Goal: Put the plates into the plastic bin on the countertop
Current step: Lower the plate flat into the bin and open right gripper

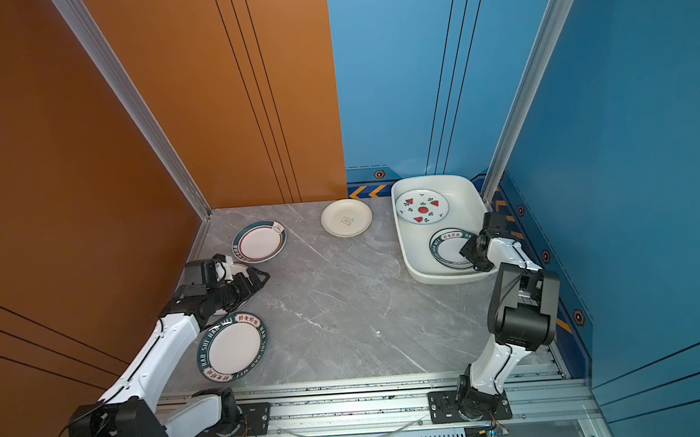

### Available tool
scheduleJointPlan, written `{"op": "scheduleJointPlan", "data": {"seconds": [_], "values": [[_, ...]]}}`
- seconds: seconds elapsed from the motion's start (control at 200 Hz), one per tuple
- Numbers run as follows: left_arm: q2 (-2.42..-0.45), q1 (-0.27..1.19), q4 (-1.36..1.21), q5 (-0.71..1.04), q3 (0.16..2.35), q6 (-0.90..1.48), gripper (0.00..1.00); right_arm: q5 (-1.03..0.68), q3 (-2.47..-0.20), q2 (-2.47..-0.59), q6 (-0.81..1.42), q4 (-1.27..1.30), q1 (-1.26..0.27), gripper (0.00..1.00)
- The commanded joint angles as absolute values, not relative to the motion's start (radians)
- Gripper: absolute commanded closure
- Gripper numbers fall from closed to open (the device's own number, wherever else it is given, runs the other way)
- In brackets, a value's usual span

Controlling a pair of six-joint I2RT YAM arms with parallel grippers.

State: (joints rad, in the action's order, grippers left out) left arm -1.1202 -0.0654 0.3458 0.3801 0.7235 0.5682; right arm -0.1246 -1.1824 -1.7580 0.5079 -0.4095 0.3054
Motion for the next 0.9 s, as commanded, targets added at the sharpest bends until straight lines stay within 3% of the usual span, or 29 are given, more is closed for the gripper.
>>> {"op": "scheduleJointPlan", "data": {"seconds": [0.0,0.511,0.891], "values": [[-1.119,-0.089,0.355,0.35,0.703,0.557,0.02,-0.054,-1.191,-1.764,0.486,-0.487,0.307,0.47],[-1.107,-0.213,0.376,0.211,0.659,0.557,0.02,0.173,-1.222,-1.682,0.428,-0.545,0.224,0.46],[-1.099,-0.439,0.322,0.172,0.622,0.598,0.02,0.142,-1.194,-1.51,0.417,-0.514,0.067,0.46]]}}
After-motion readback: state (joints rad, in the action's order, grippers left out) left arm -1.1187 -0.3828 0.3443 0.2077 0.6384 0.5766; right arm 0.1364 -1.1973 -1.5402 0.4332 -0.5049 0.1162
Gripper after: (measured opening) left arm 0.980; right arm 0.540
